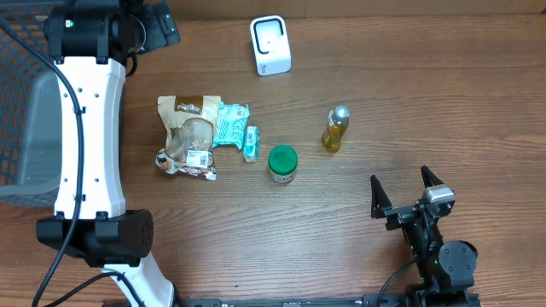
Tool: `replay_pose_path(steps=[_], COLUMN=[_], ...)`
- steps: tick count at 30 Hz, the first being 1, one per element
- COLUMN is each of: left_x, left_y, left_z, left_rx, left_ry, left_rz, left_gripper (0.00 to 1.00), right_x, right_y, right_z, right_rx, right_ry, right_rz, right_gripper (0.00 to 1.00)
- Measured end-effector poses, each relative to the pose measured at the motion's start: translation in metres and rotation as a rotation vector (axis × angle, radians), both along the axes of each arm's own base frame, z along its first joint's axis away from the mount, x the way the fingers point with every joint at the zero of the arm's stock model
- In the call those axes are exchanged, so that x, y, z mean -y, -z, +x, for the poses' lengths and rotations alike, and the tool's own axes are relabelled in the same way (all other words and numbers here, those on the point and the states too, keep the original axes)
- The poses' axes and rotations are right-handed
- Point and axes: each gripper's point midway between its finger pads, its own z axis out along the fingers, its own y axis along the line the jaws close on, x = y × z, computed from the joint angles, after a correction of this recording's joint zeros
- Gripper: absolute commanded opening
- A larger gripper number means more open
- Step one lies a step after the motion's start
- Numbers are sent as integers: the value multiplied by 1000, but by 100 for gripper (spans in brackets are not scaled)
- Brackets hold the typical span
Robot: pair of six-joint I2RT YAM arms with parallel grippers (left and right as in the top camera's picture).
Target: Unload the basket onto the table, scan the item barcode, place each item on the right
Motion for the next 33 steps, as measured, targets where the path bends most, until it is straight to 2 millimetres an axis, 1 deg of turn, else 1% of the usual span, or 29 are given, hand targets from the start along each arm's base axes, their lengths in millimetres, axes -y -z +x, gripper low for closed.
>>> replay_pose_path(steps=[27, 30, 33], left_x=[0, 0, 0], left_y=[0, 0, 0], left_z=[0, 0, 0], left_rx=[0, 0, 0], left_ry=[0, 0, 0], left_rz=[0, 0, 0], left_gripper=[100, 100, 100], right_x=[0, 0, 1], right_y=[0, -4, -4], right_z=[0, 0, 0], right_rx=[0, 18, 17], right_ry=[0, 1, 6], right_rz=[1, 2, 2], right_gripper=[100, 100, 100])
